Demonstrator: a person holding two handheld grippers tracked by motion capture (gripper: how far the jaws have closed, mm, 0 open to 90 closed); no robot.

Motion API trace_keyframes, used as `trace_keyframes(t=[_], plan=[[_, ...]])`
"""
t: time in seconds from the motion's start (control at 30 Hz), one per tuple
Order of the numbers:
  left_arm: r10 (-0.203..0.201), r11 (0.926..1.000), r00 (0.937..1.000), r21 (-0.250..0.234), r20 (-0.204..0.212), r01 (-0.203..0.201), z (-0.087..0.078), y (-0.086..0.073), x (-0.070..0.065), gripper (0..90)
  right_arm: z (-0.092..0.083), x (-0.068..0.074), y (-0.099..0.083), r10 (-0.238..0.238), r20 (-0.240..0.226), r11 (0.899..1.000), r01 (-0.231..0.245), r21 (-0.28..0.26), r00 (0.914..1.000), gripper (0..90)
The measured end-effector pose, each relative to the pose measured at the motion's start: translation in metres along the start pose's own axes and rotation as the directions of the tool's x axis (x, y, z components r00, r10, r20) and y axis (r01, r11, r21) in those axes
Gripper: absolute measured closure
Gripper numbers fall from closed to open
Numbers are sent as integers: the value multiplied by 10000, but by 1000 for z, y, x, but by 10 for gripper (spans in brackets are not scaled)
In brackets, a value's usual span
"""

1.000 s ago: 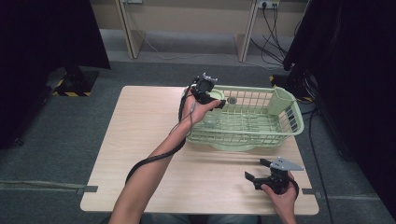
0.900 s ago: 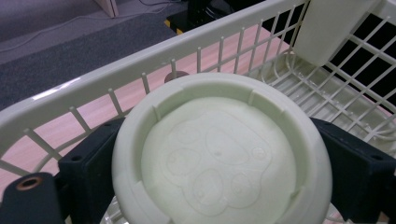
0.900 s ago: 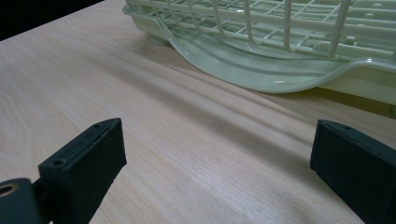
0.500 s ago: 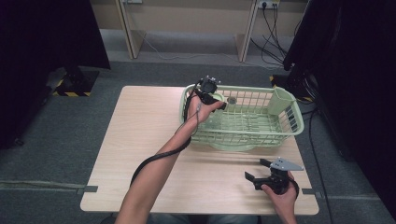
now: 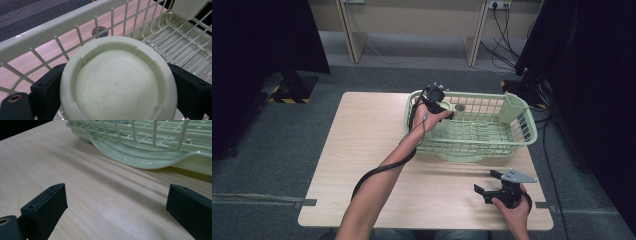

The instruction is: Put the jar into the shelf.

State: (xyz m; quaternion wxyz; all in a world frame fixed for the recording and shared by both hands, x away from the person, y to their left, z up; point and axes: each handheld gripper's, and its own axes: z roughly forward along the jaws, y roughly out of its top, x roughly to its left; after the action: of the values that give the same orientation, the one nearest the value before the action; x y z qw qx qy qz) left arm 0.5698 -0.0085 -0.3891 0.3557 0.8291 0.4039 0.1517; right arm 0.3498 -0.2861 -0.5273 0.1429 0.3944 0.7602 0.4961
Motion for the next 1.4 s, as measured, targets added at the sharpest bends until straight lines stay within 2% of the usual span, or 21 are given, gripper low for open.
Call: trace_keyframes(t=[0.07,0.2,0.47,1.0,1.4], plan=[[8,9999,10000,107,52,-8,1,0,-1,95,0,0,0,-1,-3,10000,1,0,10000,38],[-29,10000,10000,-8,-43,28,-1,0,-1,53,0,0,0,4,-15,10000,-4,16,10000,38],[60,9995,10000,-298,27,-60,-14,2,-3,34,0,0,0,3,-14,10000,-3,48,10000,38],[243,9971,9997,-726,102,-235,-36,-2,-4,33,1,0,0,12,5,10000,-12,59,10000,37],[312,9951,9994,-948,137,-298,-48,-12,-3,34,1,0,0,19,12,10000,-19,62,10000,37]])
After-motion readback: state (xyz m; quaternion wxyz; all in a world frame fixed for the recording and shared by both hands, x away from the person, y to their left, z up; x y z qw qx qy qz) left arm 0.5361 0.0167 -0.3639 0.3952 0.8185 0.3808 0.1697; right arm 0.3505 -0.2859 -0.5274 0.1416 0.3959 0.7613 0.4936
